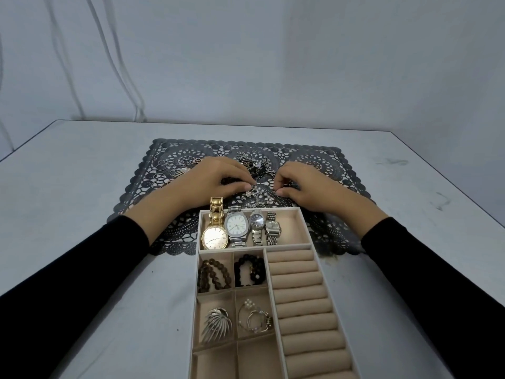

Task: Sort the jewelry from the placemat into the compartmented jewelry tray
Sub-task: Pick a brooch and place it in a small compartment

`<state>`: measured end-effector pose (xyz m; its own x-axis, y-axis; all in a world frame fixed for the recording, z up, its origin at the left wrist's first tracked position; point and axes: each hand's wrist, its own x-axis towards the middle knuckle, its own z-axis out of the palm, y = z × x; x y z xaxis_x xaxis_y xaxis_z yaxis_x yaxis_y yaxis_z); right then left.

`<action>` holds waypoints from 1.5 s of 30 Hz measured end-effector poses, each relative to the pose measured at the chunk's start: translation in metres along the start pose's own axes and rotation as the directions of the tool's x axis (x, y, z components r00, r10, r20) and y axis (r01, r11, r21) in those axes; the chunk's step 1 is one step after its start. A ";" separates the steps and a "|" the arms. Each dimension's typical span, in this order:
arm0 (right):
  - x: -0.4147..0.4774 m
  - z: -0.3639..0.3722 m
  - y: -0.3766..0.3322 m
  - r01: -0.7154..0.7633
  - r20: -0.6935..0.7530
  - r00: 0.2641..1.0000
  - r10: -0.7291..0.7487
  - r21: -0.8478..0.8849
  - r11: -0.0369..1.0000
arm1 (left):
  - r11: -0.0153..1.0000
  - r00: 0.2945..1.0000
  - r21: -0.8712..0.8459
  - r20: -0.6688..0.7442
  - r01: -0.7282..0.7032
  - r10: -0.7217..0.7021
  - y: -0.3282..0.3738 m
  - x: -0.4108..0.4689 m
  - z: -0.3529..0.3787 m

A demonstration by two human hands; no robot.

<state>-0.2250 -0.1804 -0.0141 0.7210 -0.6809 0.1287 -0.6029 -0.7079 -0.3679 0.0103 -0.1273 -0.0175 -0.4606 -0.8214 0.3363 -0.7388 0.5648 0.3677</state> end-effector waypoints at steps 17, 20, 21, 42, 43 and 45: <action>-0.001 -0.007 0.006 -0.024 -0.148 0.986 0.073 0.306 0.952 | 0.981 0.968 -0.034 0.168 0.192 -0.184 -0.002 0.027 -0.005; -0.001 -0.008 0.007 -0.039 -0.161 0.982 0.102 0.353 0.935 | 0.980 0.966 -0.032 0.174 0.198 -0.190 0.000 0.027 -0.005; -0.001 -0.009 0.007 -0.043 -0.167 0.980 0.109 0.357 0.933 | 0.979 0.966 -0.028 0.176 0.200 -0.192 0.001 0.028 -0.005; -0.006 -0.019 0.001 -0.059 -0.233 0.951 0.201 0.501 0.863 | 0.907 0.967 -0.359 -0.043 0.219 -0.250 0.011 0.027 -0.009; -0.006 -0.020 0.000 -0.058 -0.236 0.951 0.200 0.499 0.865 | 0.904 0.965 -0.369 -0.058 0.218 -0.257 0.010 0.027 -0.009; -0.006 -0.019 0.000 -0.062 -0.236 0.950 0.203 0.496 0.866 | 0.896 0.959 -0.381 -0.076 0.226 -0.275 0.008 0.026 -0.009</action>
<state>-0.2361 -0.1801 0.0025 0.4816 -0.8353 0.2652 -0.3975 -0.4779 -0.7834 -0.0032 -0.1439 0.0018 -0.2010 -0.9364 0.2876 -0.5789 0.3504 0.7363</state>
